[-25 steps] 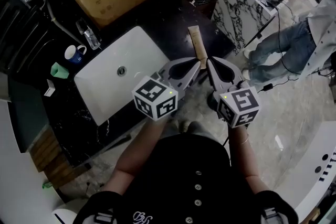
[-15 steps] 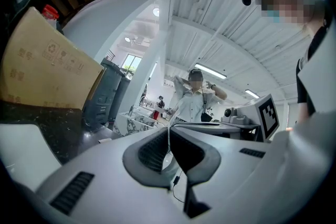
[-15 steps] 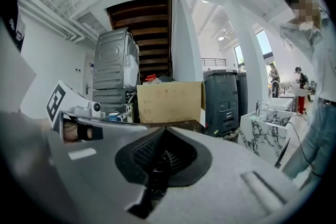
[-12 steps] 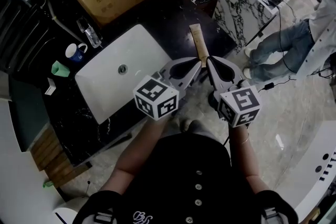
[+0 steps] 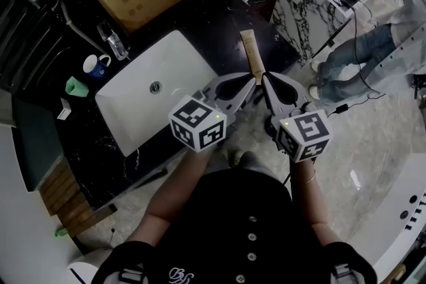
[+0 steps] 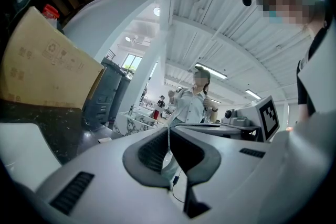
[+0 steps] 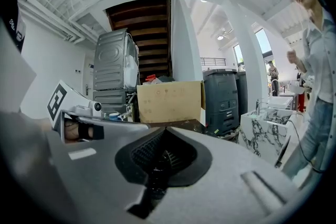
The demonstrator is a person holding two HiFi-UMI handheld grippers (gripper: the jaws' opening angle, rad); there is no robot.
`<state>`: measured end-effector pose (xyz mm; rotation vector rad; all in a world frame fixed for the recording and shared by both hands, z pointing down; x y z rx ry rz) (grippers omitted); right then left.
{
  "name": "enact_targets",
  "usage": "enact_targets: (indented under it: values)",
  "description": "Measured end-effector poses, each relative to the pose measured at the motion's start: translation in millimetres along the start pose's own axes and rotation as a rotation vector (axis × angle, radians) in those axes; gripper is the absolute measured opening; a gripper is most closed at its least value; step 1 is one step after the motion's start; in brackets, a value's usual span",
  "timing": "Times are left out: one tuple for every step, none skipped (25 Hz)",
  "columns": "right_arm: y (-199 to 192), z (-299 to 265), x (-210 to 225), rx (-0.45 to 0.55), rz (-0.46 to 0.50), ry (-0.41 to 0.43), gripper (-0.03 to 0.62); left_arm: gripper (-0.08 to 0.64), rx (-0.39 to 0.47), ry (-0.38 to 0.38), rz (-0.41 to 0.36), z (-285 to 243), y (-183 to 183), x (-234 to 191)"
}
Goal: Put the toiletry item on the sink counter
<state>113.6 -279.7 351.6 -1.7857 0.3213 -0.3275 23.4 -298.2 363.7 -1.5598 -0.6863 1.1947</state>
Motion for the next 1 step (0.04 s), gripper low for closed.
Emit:
enact_targets:
  values:
    - [0.6,-0.3,-0.3,0.001,0.001,0.003,0.003,0.018,0.000,-0.001,0.000,-0.4,0.0,0.1]
Point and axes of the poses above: the fingertips, and each gripper's own axes: z backward along the fingers, x to its right, y out of its top, the point moved 5 cm from there along z, backward along the fingers, and after that the axes turned 8 degrees about -y, right-handed, at the moved point
